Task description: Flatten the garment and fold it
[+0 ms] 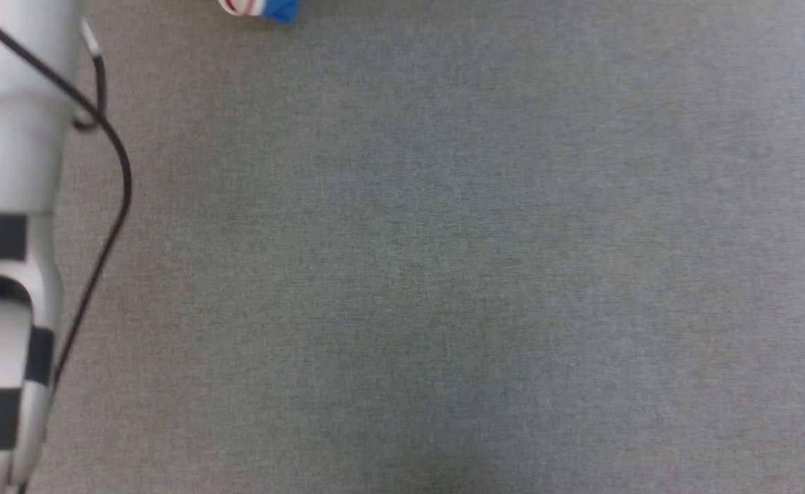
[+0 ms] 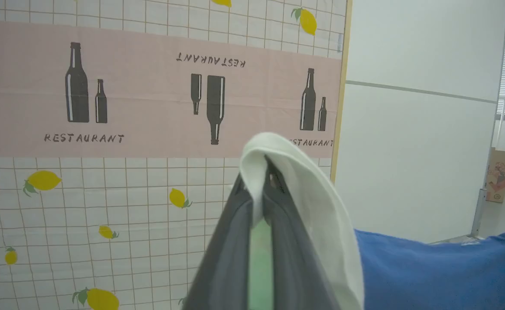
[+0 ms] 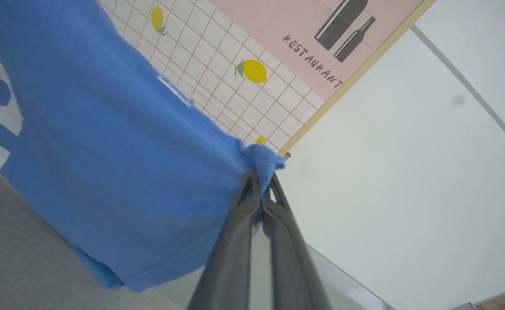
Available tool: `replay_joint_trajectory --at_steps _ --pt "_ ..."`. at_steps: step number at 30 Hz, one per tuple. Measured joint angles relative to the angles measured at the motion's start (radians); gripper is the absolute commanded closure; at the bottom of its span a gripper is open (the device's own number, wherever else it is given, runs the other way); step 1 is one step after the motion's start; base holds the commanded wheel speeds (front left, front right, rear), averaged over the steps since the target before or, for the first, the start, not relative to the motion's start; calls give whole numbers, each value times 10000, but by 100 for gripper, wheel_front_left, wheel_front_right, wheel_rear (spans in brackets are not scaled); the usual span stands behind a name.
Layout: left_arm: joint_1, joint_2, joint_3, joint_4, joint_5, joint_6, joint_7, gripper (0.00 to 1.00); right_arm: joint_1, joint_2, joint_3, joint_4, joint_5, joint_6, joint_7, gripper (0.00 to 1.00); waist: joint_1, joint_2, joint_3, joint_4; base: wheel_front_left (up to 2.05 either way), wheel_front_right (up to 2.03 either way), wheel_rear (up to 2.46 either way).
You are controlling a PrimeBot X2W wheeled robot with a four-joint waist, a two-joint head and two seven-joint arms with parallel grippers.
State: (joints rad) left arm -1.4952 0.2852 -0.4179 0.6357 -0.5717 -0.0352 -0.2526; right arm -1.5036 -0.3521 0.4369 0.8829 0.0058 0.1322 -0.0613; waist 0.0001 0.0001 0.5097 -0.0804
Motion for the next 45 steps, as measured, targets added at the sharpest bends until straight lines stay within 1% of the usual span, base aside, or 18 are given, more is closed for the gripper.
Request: replay_joint_trajectory --at_steps 4,6,9,12,14,17,18,20,22,25,28,31,33,37,39,42,45 --pt "1072 151 -31 -431 -144 -533 -4 100 362 -144 836 58 756 0 -673 100 0 0 108 170 0 0 0" --pt "1538 280 -163 -736 -303 -665 8 100 650 -263 1068 -121 1358 2 -955 100 0 0 75 238 0 0 0" --pt "2436 476 -314 -1551 -671 -786 167 100 1304 -734 1436 -721 2236 2 -1158 100 -1 0 -68 304 0 0 0" --pt "3725 761 -476 -2763 -1011 -796 462 100 2261 -1490 1523 -1666 3097 2 -1174 100 -1 0 -267 375 0 0 0" --pt "4772 1041 -554 -3680 -1095 -727 694 100 3121 -2088 1383 -2447 3655 2 -1149 100 -1 0 -424 431 0 0 0" --pt "6270 1432 -662 -4972 -1281 -353 966 100 4599 -2803 815 -3555 4266 2 -974 100 -1 0 -661 516 0 0 0" --pt "6746 1546 -681 -5404 -1329 -184 1030 100 5151 -2980 554 -3929 4401 2 -859 100 -2 0 -744 543 0 0 0" --pt "7512 1726 -750 -6102 -1331 134 1076 100 6204 -3124 -96 -4564 4621 2 -750 100 -2 0 -887 592 0 0 0" --pt "8210 1845 -811 -6658 -1317 416 1070 100 7282 -3078 -784 -5154 4706 2 -639 100 -2 0 -1023 638 0 0 0" --pt "9398 1923 -899 -7248 -1352 832 1030 100 9087 -2633 -1785 -6000 4667 2 -405 100 -2 0 -1301 675 0 0 0" --pt "10399 2008 -1055 -7532 -1476 1035 1032 100 10508 -2109 -2424 -6765 4424 2 -42 100 -2 0 -1576 671 0 0 0" --pt "11223 2019 -1158 -7647 -1664 1340 1127 100 11583 -1641 -2872 -7423 4190 2 360 100 -2 0 -1839 652 0 0 0" --pt "11723 2029 -1260 -7572 -1743 1461 1220 100 12118 -1386 -3022 -7764 4121 2 623 100 -2 0 -2003 634 0 0 0" --pt "12728 1977 -1367 -7380 -2462 1586 1386 100 13168 -1014 -3131 -8241 4092 2 1262 100 -2 0 -2362 586 0 0 0" --pt "13169 1941 -1406 -7334 -2884 1584 1542 100 13720 -1012 -3160 -8374 4236 2 1647 100 -2 0 -2558 569 0 0 0" --pt "13694 1990 -1567 -7260 -3212 1582 1918 100 14474 -1020 -3204 -8544 4533 2 2163 100 -2 0 -2835 562 0 0 0" --pt "14220 2073 -1651 -7319 -3632 1599 2303 100 15251 -1097 -3095 -8746 5087 0 2945 100 -2 0 -3112 562 0 0 0"
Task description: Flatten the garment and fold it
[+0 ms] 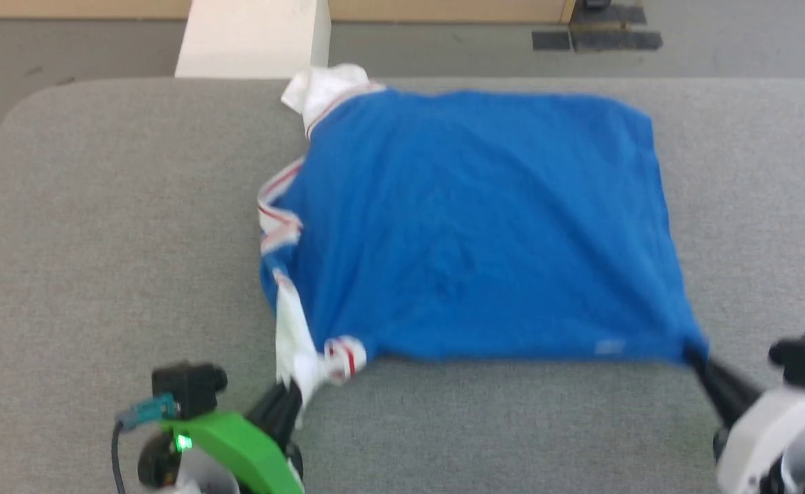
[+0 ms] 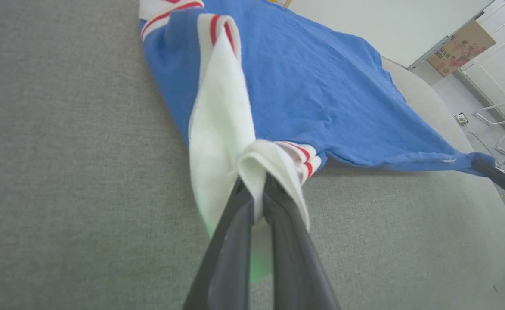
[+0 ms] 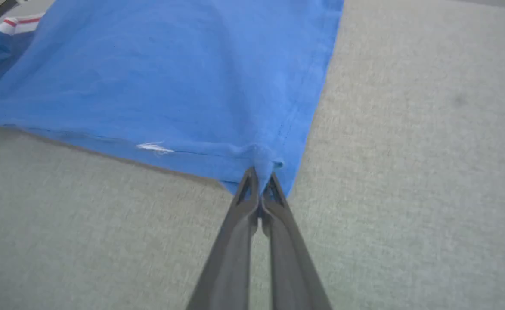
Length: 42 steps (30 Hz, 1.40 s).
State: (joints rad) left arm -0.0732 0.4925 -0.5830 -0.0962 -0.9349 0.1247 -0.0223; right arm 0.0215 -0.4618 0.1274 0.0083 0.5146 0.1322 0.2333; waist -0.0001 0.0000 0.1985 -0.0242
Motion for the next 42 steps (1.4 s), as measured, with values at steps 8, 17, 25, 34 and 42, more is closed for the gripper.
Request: replay_joint_trajectory --at_steps 8,17,25,34,42 --pt "1370 602 -44 -573 -1070 387 1014 100 1827 -265 -267 -838 1555 0 2056 100 0 0 -715 -24 0 0 0" --pt "2843 1193 12 -1841 -1858 959 1622 100 3400 -2 -1264 -1962 1835 -2 3728 100 0 0 -1511 -53 0 0 0" --pt "3593 1377 123 -2665 -2259 1154 1668 100 4313 635 -2036 -2844 1797 -2 4713 100 0 0 -1803 21 0 0 0" --pt "3169 1590 391 -2872 -1685 1114 1308 100 3988 738 -2406 -3430 1246 -2 4163 100 0 0 -1555 34 0 0 0" --pt "717 1498 316 -2159 -786 577 1549 100 2011 209 -2063 -3060 640 0 3091 100 0 0 -799 -4 0 0 0"
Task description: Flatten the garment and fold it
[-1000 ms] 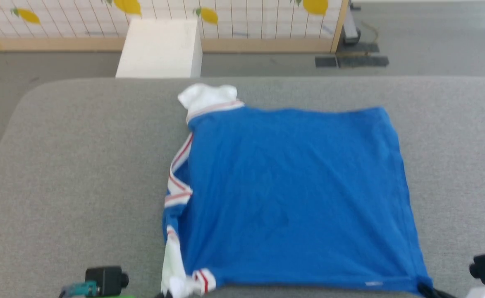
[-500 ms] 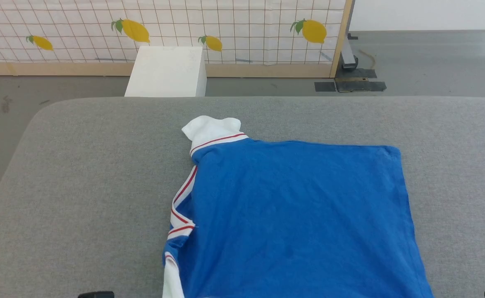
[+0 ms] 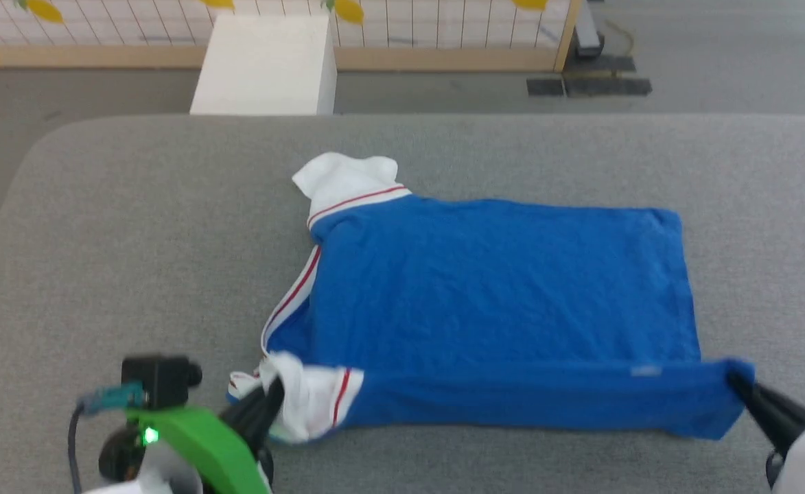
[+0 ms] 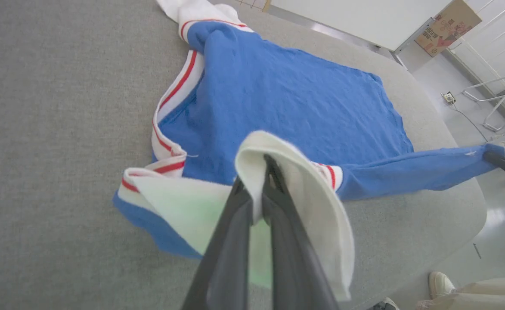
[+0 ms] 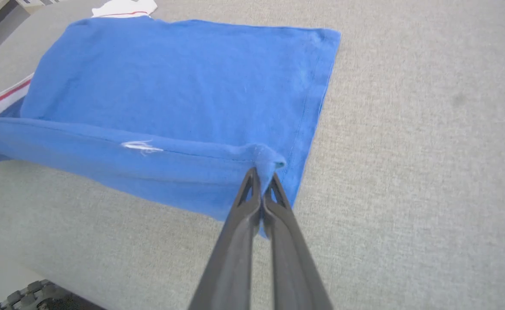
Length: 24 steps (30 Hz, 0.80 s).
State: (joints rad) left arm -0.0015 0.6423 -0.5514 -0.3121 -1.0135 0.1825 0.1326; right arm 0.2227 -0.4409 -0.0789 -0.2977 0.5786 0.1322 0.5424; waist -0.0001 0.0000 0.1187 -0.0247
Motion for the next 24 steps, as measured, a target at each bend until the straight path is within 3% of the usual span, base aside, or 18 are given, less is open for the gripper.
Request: replay_joint_trajectory --at_steps 11,18,23,24 --pt "-3532 -1047 -368 2516 1003 -836 349 100 -2652 -729 1120 1687 -234 -2 -723 100 1 0 1563 54 0 0 0" --pt "-4213 -1457 -731 4449 1060 -1106 731 100 -3639 -984 2184 2941 -31 -2 -633 100 1 0 2349 67 0 0 0" --pt "-4503 -1691 -736 5035 1039 -1206 681 100 -3982 -1078 2485 3473 182 2 -765 100 1 0 2696 63 0 0 0" --pt "-4536 -1720 -723 5085 1022 -1208 669 100 -4037 -1085 2493 3540 221 6 -780 91 1 0 2738 65 0 0 0"
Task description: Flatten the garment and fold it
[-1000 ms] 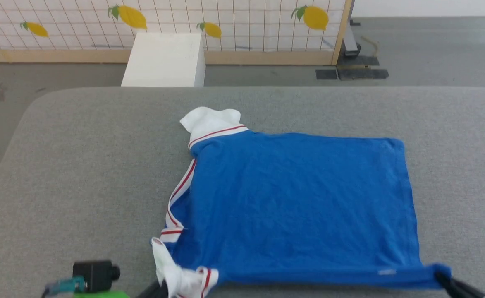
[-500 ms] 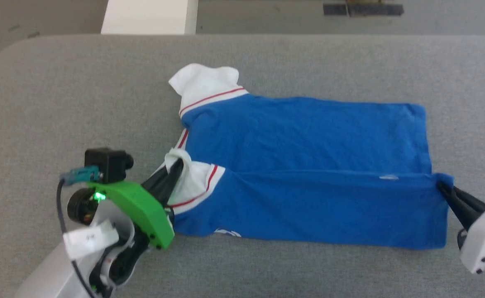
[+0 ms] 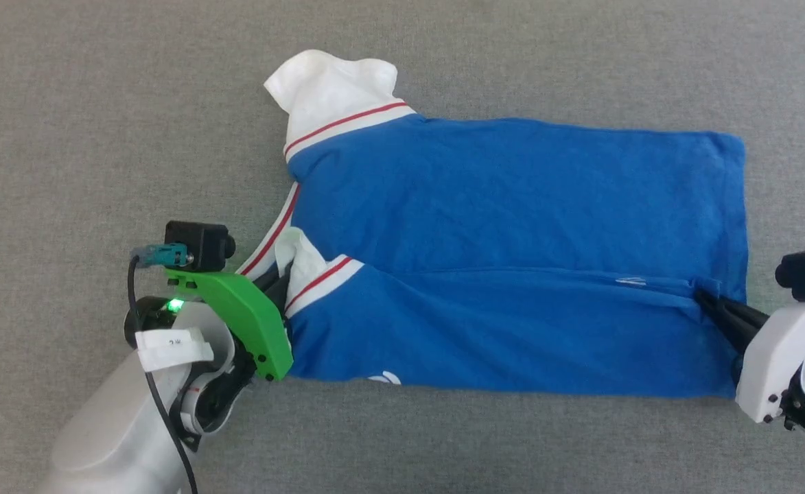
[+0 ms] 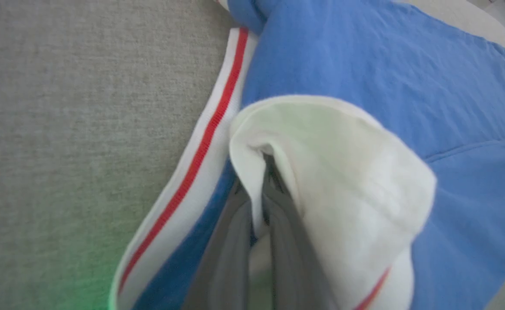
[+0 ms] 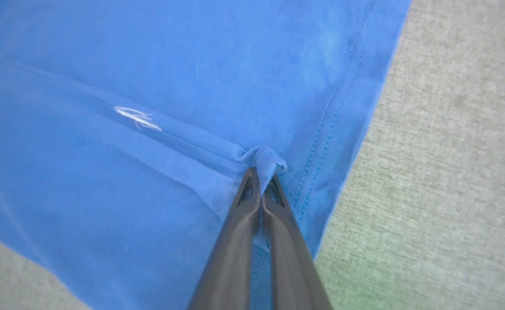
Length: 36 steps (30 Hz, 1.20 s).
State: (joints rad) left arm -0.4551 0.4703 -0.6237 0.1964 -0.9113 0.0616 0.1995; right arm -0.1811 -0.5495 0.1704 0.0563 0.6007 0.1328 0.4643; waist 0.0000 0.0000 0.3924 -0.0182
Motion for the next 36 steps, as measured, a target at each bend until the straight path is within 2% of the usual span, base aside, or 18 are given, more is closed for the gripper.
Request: replay_joint_trajectory --at_steps 1,2,3,4,5,6,7,12,18,21,25,29,31,32,36 --pt "-35 -33 12 56 -31 -4 -2 100 -54 -13 2 69 15 2 -2 82 0 0 47 5 0 0 0" --pt "-48 -73 44 75 -46 -27 -86 100 -99 -19 6 117 48 2 -27 55 0 0 82 11 0 0 0" --pt "-54 -107 69 82 -54 -38 -142 100 -124 -29 10 138 79 2 -54 17 0 0 100 18 0 0 0" --pt "-59 -146 90 82 -58 -48 -178 77 -141 -44 8 150 81 2 -75 0 0 0 104 28 0 0 0" --pt "-57 -180 125 61 -113 -50 -180 61 -162 -38 -15 163 84 2 -105 0 0 0 88 30 0 0 0" --pt "-47 -209 174 6 -198 -48 -213 8 -179 -38 -46 171 92 2 -134 0 0 0 55 29 0 0 0" --pt "-25 -215 203 -29 -257 -46 -224 0 -181 -35 -65 157 94 2 -165 0 0 0 17 25 0 0 0" --pt "705 -178 385 -725 -508 123 -650 0 255 125 -556 -138 272 -6 -247 0 0 0 -487 -10 0 0 0" --pt "2006 123 982 -2042 -403 780 -1941 0 1160 497 -1534 -1206 109 -8 -399 0 0 0 -1279 -28 0 0 0" --pt "2603 140 1381 -2606 59 1260 -3133 0 1643 961 -2165 -1733 -412 -8 -945 0 0 0 -1679 -18 0 0 0" --pt "3365 -35 1854 -3221 679 1676 -4335 0 2265 1956 -2909 -2314 -1407 -8 -2054 0 0 0 -2153 34 0 0 0" --pt "4042 -660 2522 -3636 1603 1969 -4535 0 2851 2987 -3239 -2638 -2493 -8 -3185 0 0 0 -2467 116 0 0 0" --pt "4399 -1227 3041 -3954 2589 2019 -4556 0 3134 3419 -3266 -2619 -3143 -8 -3804 0 0 0 -2580 164 0 0 0" --pt "4971 -2054 3580 -4117 3946 1839 -4567 0 3595 3896 -3256 -2491 -3996 -8 -4405 0 0 0 -2710 217 0 0 0" --pt "5867 -3070 4010 -3707 4847 1241 -4567 0 3969 4510 -3141 -1988 -4385 -6 -4752 0 0 0 -2894 237 0 0 0"
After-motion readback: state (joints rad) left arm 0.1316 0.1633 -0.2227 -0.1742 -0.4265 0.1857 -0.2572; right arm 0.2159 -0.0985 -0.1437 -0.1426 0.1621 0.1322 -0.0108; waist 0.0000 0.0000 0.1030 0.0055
